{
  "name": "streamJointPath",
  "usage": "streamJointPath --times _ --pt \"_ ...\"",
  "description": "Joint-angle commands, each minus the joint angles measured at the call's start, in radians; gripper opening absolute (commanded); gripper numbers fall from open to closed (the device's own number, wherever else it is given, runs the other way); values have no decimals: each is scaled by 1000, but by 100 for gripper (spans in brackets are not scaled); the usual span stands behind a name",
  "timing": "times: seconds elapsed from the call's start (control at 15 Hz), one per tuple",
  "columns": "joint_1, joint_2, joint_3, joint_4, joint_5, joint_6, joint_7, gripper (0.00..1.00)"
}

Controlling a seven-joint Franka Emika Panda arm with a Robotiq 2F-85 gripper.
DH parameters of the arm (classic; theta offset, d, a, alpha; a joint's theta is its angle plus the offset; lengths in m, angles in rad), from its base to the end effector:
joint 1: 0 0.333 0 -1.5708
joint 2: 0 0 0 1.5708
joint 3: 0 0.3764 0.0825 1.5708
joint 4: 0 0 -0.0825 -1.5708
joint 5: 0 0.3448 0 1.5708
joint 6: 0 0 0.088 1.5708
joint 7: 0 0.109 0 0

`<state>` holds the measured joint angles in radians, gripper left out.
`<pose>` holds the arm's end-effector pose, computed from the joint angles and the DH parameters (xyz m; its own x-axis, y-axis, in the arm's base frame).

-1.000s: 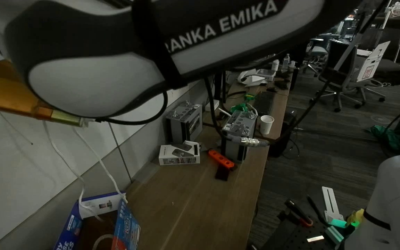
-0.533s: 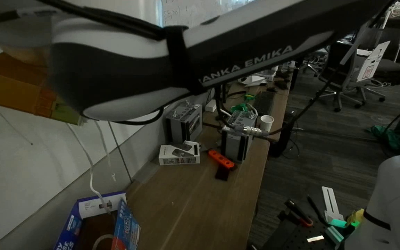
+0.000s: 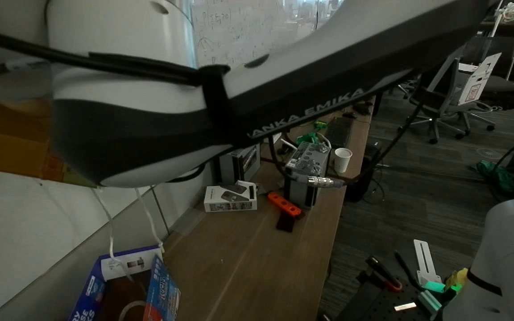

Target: Pick up the ropes from the table and put them in the box

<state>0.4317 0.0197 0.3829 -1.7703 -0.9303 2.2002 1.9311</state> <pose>0.4150 0.3939 0.6632 0.4333 -0.6053 0.6677 -0.4319 -0.7897 -0.4357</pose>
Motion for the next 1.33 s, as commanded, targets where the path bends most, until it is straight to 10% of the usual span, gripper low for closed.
streamJointPath --times 0.0,1.27 --pt "-1 7 10 19 -36 -21 7 1" --pt "-4 0 24 15 50 72 -96 1"
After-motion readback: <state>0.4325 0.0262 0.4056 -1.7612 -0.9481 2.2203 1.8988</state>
